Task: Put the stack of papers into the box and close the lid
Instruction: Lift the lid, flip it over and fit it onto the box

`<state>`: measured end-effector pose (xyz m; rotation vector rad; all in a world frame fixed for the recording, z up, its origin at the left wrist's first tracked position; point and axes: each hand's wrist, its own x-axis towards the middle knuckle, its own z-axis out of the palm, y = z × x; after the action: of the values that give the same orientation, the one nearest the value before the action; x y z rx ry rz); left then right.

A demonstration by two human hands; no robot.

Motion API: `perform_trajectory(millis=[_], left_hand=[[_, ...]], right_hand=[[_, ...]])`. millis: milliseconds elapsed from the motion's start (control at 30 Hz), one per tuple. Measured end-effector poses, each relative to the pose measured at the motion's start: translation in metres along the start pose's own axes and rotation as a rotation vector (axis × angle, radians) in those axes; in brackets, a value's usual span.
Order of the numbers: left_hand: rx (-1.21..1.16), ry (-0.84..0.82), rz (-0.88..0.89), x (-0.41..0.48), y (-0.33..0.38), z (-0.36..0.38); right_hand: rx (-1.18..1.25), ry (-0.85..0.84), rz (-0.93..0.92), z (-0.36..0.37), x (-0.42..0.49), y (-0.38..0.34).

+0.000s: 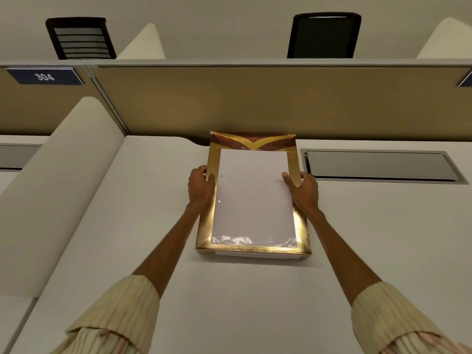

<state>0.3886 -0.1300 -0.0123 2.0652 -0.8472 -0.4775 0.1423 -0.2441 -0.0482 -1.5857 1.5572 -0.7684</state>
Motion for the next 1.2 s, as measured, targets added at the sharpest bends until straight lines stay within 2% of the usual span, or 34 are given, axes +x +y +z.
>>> perform_trajectory(millis=[267, 433, 633, 867, 1000, 1200], left_hand=[[0.116, 0.087, -0.064, 0.046, 0.021, 0.02], [0.185, 0.093, -0.123, 0.063, 0.014, 0.03], [0.271, 0.084, -0.069, 0.062, 0.0, 0.04], [0.328, 0.029, -0.025, 0.06, -0.005, 0.037], [0.496, 0.049, 0.024, 0.048, 0.001, 0.043], [0.364, 0.055, 0.057, 0.012, 0.013, 0.052]], right_hand=[[-0.041, 0.057, -0.019, 0.011, 0.054, -0.03], [-0.097, 0.102, 0.089, 0.012, 0.081, -0.03], [-0.136, 0.151, 0.163, 0.015, 0.082, -0.021], [-0.107, 0.207, 0.103, 0.02, 0.065, -0.022], [-0.212, 0.219, 0.007, 0.016, 0.056, -0.028], [-0.373, 0.195, -0.138, 0.017, 0.029, -0.024]])
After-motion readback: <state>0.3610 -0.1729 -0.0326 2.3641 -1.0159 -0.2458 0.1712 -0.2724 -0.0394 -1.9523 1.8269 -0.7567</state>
